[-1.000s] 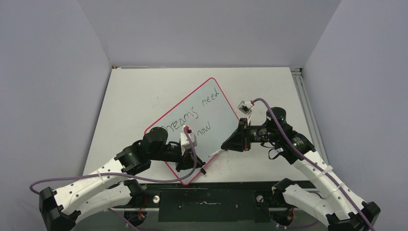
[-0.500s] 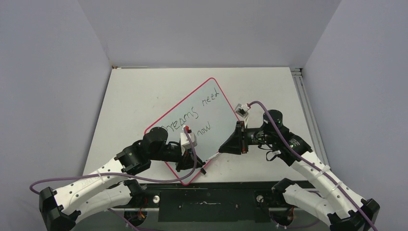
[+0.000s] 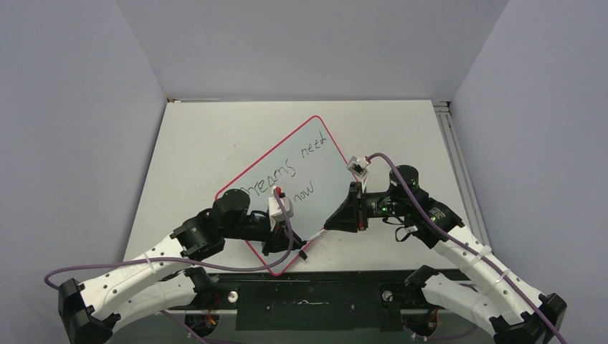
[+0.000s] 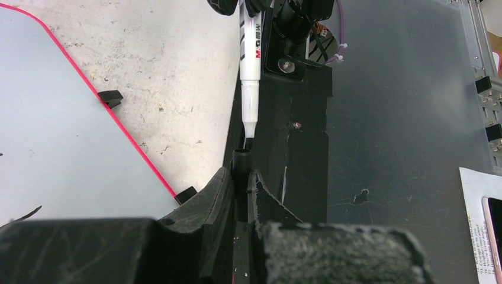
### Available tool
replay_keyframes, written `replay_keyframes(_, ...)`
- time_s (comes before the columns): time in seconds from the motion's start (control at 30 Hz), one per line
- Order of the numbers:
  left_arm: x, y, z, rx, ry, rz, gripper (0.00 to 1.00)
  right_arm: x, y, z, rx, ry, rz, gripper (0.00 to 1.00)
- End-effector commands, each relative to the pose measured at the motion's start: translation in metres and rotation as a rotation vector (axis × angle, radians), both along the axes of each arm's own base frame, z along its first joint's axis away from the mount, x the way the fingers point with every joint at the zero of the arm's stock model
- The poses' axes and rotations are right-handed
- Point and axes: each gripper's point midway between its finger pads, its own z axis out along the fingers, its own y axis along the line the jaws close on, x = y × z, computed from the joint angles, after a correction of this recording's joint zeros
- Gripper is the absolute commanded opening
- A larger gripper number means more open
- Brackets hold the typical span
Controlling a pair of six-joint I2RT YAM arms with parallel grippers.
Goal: Write a sentence on the whiteboard
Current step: Close the whiteboard marker at the center of the board.
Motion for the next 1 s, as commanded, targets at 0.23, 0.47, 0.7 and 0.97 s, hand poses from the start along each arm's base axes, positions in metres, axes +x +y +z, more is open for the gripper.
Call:
replay_keyframes(0.23, -0.001, -0.004, 0.021, -0.077, -0.043, -0.016, 0.00, 0.003, 0.002, 0.009, 0.035, -0.067, -0.011, 0.05)
replay_keyframes(0.47, -0.001, -0.005, 0.021, -0.078, -0.039, -0.016, 0.00, 0.004, 0.003, 0.011, 0.046, -0.068, -0.008, 0.05)
replay_keyframes(0.7, -0.001, -0.005, 0.022, -0.085, -0.040, -0.015, 0.00, 0.003, 0.006, 0.007, 0.053, -0.056, -0.001, 0.05)
replay_keyframes(0.97, 0.000, -0.006, 0.025, -0.095, -0.042, -0.007, 0.00, 0.001, 0.010, 0.001, 0.048, -0.051, 0.004, 0.05)
